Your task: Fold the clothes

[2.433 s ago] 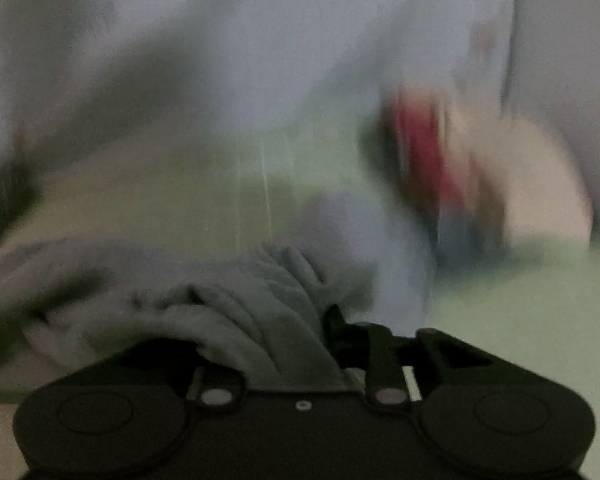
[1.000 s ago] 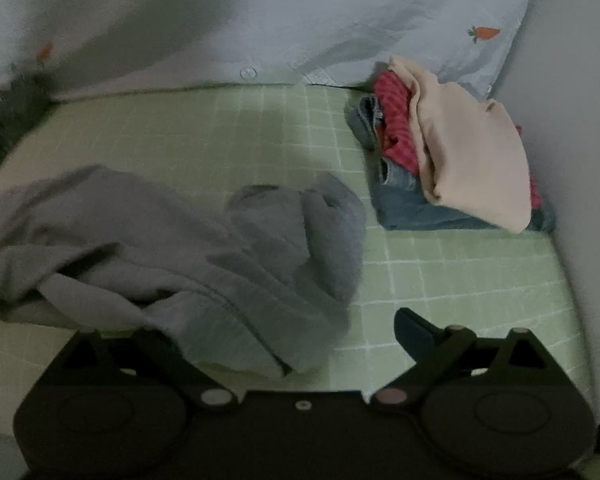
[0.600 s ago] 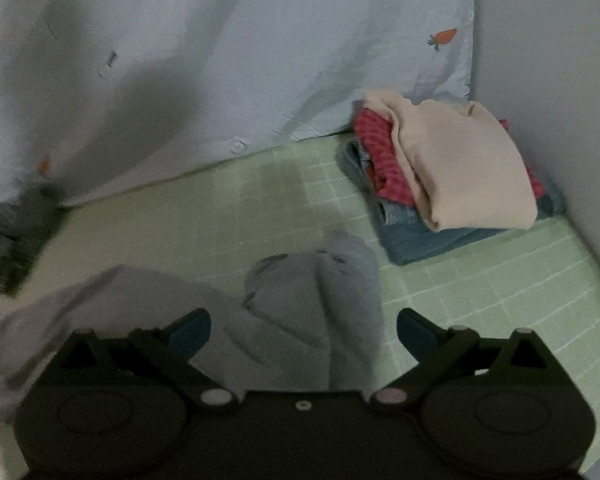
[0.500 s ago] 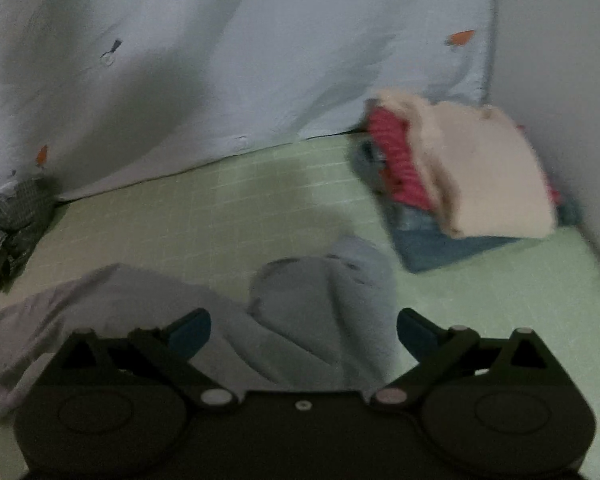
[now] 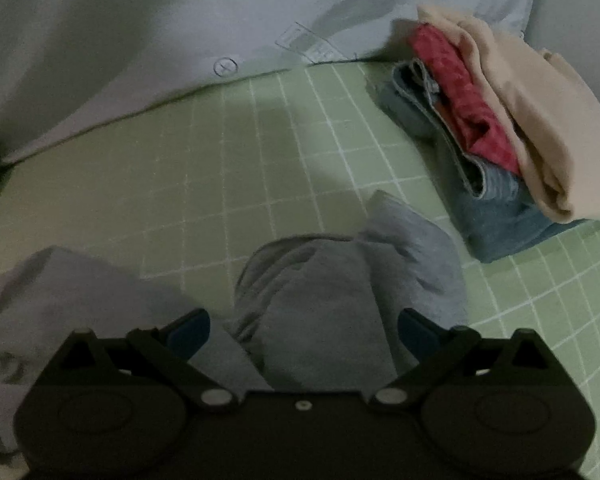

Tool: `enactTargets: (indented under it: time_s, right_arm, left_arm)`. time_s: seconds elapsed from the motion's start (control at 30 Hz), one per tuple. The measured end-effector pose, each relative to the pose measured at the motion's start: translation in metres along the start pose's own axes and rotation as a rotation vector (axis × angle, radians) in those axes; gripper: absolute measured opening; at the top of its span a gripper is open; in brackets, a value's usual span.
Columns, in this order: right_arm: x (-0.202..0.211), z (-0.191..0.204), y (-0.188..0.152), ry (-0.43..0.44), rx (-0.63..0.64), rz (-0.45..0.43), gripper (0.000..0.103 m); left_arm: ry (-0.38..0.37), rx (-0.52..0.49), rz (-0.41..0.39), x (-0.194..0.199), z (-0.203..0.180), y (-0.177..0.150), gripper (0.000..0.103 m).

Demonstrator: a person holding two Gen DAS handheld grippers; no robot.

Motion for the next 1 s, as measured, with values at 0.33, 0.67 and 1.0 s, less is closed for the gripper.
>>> enactTargets:
  time_s: [0.33, 0.67, 1.0]
  right_arm:
    - [-0.014, -0.001, -0.004, 0.0, 0.004, 0.036, 0.102]
    - [0.003, -0.008, -0.008, 0.011, -0.058, -0.021, 0.102]
    - [0.062, -0.03, -0.033, 0.052, -0.127, -0.15, 0.102]
  left_arm:
    - [0.057, -0.02, -0.022, -0.018, -0.002, 0.016, 0.014]
    - [-0.038, -0.035, -0.345, 0.073, -0.03, 0.061, 0.001]
    - [-0.111, 0.002, -0.633, 0.235, -0.005, 0.019, 0.001]
Point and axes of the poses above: each gripper's, at about its wrist camera, not at the fingertips, and x roughly against the way its jaws point, z to its left, y to its top, the point moved 2 cm from there along -x, roughly the way its jaws point, and after that the axes turned 7 degrees about -y, right-handed, at the moved point
